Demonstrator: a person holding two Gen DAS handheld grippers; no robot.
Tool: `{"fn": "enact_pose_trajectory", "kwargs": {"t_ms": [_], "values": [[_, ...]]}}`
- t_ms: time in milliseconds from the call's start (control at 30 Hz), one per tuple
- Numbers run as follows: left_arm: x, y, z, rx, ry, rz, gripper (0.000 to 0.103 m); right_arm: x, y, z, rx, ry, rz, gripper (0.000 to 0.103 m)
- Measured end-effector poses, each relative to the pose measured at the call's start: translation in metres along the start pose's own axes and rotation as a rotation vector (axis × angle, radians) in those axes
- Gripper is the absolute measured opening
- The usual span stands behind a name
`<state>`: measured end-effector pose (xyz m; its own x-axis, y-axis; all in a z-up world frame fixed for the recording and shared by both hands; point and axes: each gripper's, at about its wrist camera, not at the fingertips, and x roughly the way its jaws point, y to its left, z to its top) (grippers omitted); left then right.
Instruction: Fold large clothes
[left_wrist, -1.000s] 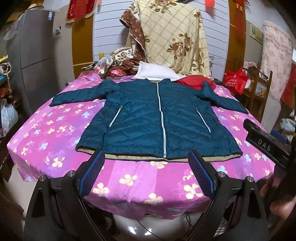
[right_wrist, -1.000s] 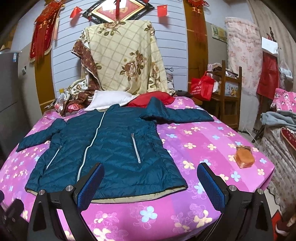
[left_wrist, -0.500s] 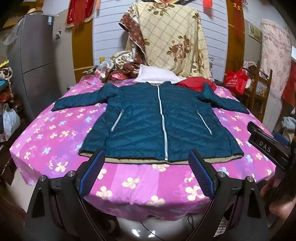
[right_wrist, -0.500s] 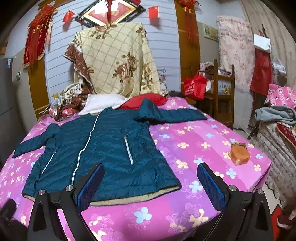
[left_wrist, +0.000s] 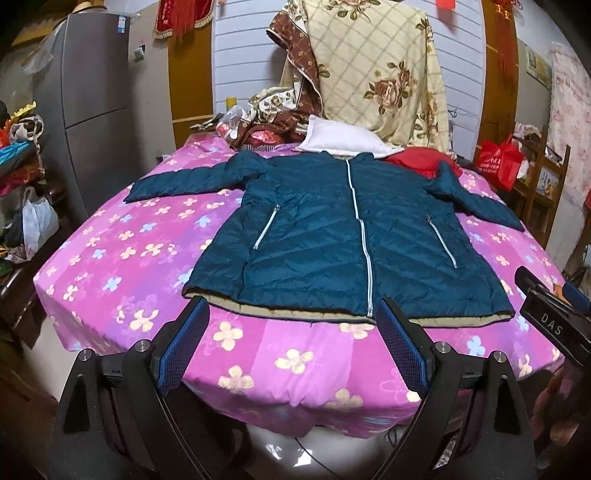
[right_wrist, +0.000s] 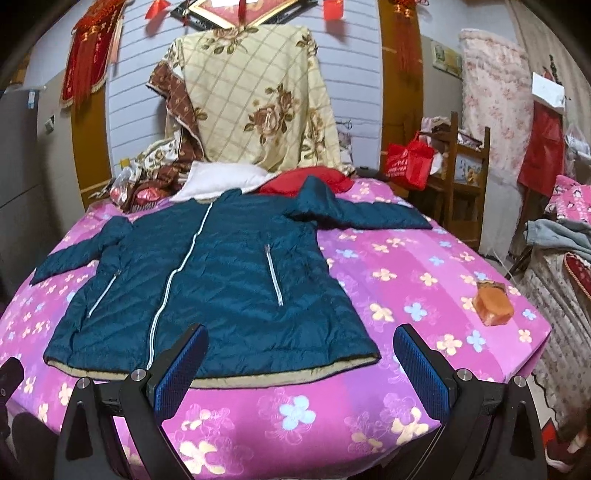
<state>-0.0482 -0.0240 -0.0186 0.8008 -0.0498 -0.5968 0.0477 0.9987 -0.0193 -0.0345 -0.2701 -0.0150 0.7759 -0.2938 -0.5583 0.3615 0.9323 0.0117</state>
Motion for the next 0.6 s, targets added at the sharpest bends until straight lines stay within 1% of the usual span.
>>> {"fn": "enact_pose_trajectory", "kwargs": {"t_ms": [100, 300, 600], "values": [[0.005, -0.001, -0.002, 0.013, 0.025, 0.005, 0.091, 0.005, 0.000, -0.002, 0.003, 0.029, 0.011, 0.100], [0.012, -0.002, -0.005, 0.033, 0.054, 0.021, 0.091, 0.005, 0.002, -0.004, -0.006, 0.037, 0.014, 0.100], [0.025, -0.003, -0.008, 0.045, 0.101, 0.036, 0.091, 0.017, 0.002, -0.008, 0.001, 0.079, 0.027, 0.100]]}}
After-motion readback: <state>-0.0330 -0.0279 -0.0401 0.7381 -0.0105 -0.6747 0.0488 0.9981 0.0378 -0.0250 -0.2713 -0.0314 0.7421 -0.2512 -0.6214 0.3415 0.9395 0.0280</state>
